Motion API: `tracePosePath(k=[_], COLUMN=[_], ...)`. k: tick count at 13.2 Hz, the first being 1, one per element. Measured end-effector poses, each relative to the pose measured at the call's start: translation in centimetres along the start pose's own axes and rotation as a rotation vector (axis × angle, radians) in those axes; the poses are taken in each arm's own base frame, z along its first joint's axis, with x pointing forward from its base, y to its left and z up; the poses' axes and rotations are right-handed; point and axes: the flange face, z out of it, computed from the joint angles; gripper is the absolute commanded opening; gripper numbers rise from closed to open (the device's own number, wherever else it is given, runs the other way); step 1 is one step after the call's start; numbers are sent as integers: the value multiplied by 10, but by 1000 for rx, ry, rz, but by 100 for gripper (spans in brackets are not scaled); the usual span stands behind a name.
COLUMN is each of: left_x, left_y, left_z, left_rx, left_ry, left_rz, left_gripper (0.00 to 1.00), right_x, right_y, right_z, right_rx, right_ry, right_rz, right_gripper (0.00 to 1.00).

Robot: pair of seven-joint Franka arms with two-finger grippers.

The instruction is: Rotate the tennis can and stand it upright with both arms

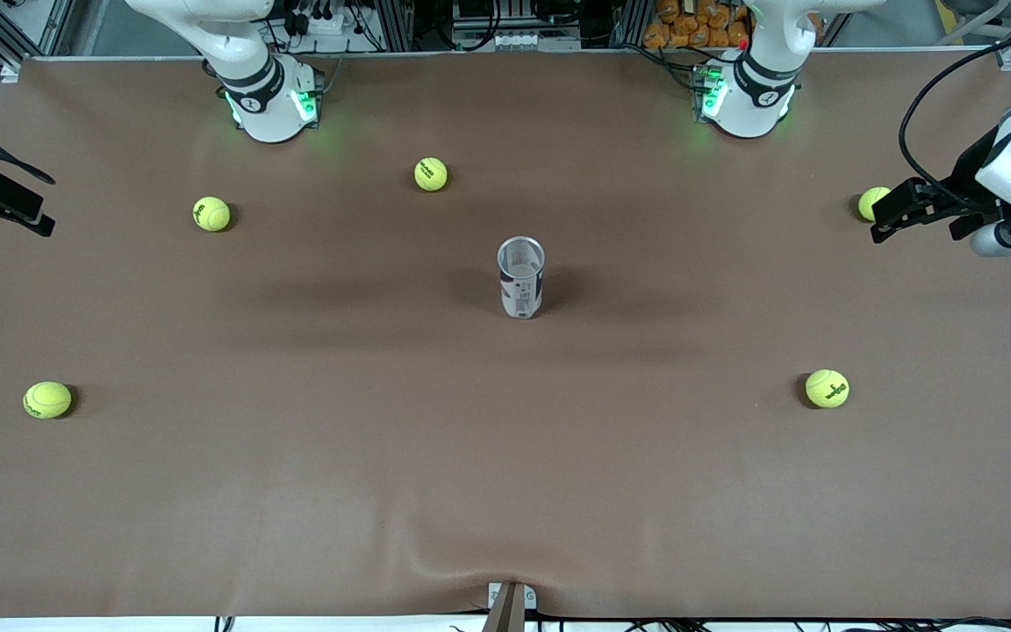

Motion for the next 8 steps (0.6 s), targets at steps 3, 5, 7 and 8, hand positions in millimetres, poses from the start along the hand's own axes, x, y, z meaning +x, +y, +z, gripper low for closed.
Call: tracePosePath(k=[3, 5, 7, 8], left_x=[0, 0, 0, 0], left_y=[0, 0, 0, 0], left_z=[0, 0, 0, 0], left_rx=[0, 0, 0, 0], left_ry=[0, 0, 0, 0], left_rz=[3, 3, 10, 15], left_gripper=[100, 100, 100, 100], right_x=[0, 0, 0, 0], right_y=[0, 0, 0, 0], right_z=[0, 0, 0, 0], right_rx=[0, 0, 0, 0], right_ry=[0, 0, 0, 0], right_rz=[0, 0, 0, 0], right_gripper=[100, 100, 100, 100])
